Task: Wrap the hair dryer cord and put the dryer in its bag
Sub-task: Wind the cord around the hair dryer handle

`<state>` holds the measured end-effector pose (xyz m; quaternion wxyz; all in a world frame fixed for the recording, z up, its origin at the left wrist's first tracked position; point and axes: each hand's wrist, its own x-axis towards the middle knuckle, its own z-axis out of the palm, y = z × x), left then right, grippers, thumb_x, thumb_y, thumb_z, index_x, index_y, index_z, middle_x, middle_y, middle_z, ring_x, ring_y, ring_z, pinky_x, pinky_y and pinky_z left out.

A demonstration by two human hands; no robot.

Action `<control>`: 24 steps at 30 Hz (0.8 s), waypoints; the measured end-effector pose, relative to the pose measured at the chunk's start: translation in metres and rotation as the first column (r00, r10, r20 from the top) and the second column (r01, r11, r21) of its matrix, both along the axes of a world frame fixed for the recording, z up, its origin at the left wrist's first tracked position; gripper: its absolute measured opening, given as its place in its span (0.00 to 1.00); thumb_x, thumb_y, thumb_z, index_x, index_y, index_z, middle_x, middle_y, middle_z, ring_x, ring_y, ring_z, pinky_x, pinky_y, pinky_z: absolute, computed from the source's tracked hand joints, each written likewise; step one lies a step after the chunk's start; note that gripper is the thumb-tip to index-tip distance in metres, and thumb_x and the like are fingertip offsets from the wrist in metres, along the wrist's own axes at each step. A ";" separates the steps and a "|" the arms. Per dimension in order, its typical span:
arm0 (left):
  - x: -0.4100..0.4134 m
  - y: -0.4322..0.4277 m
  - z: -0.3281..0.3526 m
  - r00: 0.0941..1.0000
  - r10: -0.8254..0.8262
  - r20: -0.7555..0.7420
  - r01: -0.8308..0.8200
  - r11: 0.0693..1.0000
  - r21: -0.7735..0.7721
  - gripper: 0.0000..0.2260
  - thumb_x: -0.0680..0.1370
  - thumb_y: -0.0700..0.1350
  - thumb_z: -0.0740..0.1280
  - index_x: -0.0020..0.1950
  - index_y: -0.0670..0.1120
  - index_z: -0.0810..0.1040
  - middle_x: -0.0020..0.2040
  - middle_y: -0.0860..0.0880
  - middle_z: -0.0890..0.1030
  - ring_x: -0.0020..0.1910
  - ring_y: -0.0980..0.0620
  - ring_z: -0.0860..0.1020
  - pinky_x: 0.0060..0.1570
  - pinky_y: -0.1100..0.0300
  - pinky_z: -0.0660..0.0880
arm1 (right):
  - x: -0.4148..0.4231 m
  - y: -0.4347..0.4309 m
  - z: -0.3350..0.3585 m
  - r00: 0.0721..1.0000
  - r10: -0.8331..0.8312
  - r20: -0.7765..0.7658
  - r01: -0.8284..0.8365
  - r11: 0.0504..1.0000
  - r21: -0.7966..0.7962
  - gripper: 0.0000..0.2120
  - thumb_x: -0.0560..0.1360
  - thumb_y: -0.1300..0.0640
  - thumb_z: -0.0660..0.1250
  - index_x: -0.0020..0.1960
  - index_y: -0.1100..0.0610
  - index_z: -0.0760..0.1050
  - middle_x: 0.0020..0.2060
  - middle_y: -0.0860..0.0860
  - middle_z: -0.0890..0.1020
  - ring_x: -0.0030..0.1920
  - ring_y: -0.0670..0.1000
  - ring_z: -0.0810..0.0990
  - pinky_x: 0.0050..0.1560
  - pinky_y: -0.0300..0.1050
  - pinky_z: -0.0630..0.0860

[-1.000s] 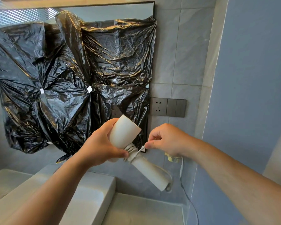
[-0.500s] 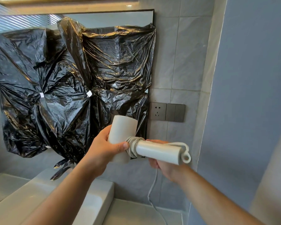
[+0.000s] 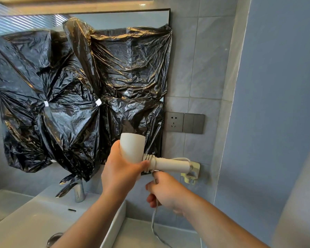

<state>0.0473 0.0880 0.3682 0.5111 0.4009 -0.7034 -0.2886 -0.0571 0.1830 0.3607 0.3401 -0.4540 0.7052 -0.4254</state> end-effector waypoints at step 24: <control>0.011 0.002 0.034 0.931 -0.101 0.351 0.168 0.972 -0.165 0.37 0.61 0.58 0.79 0.65 0.60 0.65 0.49 0.59 0.76 0.47 0.49 0.77 0.45 0.49 0.80 | -0.046 0.015 0.031 0.416 -0.123 -0.901 -0.332 0.902 -0.277 0.10 0.77 0.52 0.61 0.46 0.53 0.80 0.39 0.52 0.79 0.41 0.56 0.78 0.38 0.51 0.76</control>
